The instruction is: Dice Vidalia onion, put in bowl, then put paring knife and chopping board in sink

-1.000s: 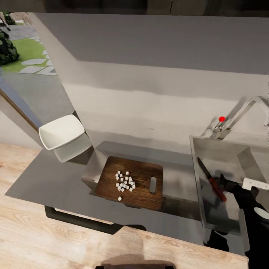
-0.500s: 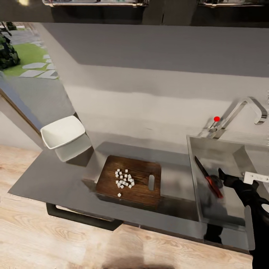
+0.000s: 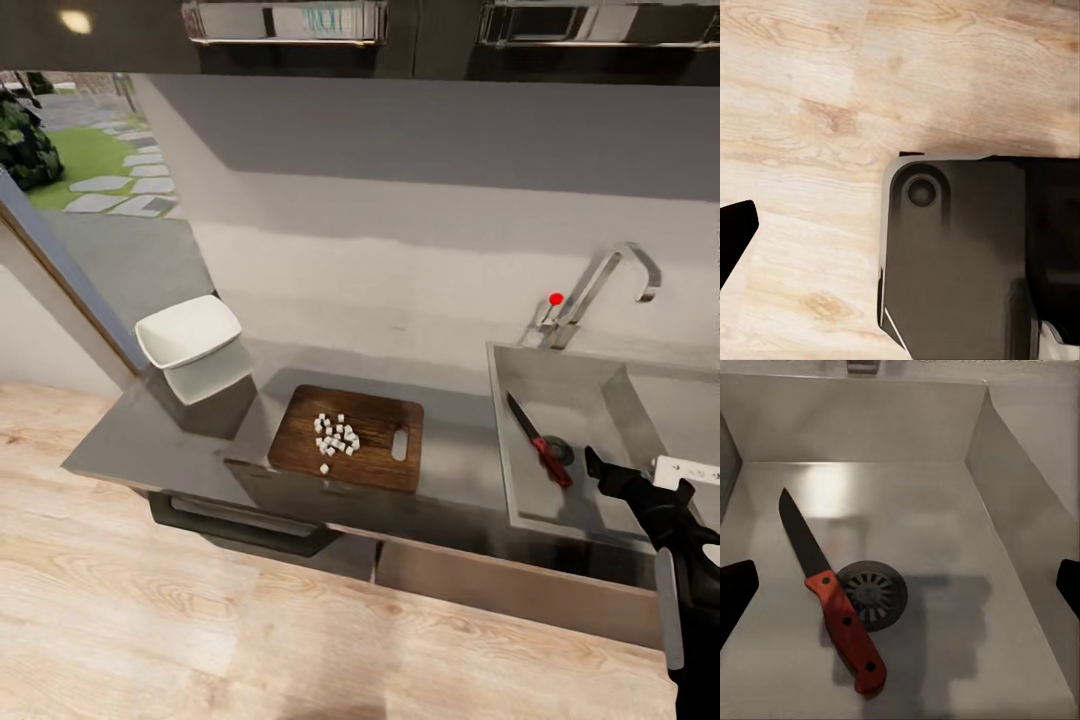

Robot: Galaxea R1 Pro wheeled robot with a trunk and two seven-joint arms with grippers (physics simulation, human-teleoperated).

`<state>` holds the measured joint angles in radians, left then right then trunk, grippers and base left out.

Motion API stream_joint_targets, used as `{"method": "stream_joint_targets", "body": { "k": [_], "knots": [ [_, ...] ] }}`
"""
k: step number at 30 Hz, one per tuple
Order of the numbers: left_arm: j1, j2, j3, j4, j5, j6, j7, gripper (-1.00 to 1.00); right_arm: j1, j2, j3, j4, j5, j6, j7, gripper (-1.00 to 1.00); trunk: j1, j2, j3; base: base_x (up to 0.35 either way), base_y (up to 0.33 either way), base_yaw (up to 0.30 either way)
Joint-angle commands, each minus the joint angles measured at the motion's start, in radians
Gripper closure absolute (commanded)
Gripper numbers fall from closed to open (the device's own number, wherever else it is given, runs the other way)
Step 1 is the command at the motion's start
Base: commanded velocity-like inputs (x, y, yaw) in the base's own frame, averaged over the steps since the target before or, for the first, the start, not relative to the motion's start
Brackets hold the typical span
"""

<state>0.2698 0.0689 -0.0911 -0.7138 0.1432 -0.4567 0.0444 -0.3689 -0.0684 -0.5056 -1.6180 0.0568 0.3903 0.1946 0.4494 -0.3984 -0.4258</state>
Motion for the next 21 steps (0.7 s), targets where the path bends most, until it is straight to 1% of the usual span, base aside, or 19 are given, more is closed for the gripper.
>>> {"method": "stream_joint_targets", "body": {
  "k": [1,4,6,13,16,21],
  "knots": [
    [0.000,0.002,-0.007,-0.002,0.010,-0.002,0.005,-1.00,-0.001,0.001,-0.001,-0.002,0.006,0.005,0.008,-1.00,0.001,-0.002,0.000,-0.022,0.000,0.000],
    [0.000,0.002,-0.007,-0.002,0.010,-0.002,0.005,-1.00,-0.001,0.001,-0.001,-0.002,0.006,0.005,0.008,-1.00,0.001,-0.002,0.005,-0.009,0.057,0.000],
    [0.000,0.002,-0.007,-0.002,0.010,-0.002,0.005,-1.00,-0.001,0.001,0.000,-0.001,0.006,0.006,0.008,-1.00,0.001,-0.002,0.008,-0.002,0.194,0.000],
    [0.000,0.002,-0.007,-0.003,0.010,-0.002,0.003,-1.00,-0.001,0.004,0.001,0.000,0.007,0.007,0.008,-1.00,0.001,-0.002,0.020,0.000,0.297,0.000],
    [0.000,0.002,-0.007,-0.003,0.010,-0.002,0.003,-1.00,-0.001,0.020,0.001,0.000,0.008,0.007,0.008,-1.00,0.001,-0.002,0.025,0.000,0.315,0.000],
    [0.000,0.002,-0.007,-0.003,0.010,-0.002,0.003,-1.00,-0.001,0.027,0.001,0.000,0.009,0.007,0.008,-1.00,0.001,-0.002,0.033,0.000,0.316,0.000]
  ]
}}
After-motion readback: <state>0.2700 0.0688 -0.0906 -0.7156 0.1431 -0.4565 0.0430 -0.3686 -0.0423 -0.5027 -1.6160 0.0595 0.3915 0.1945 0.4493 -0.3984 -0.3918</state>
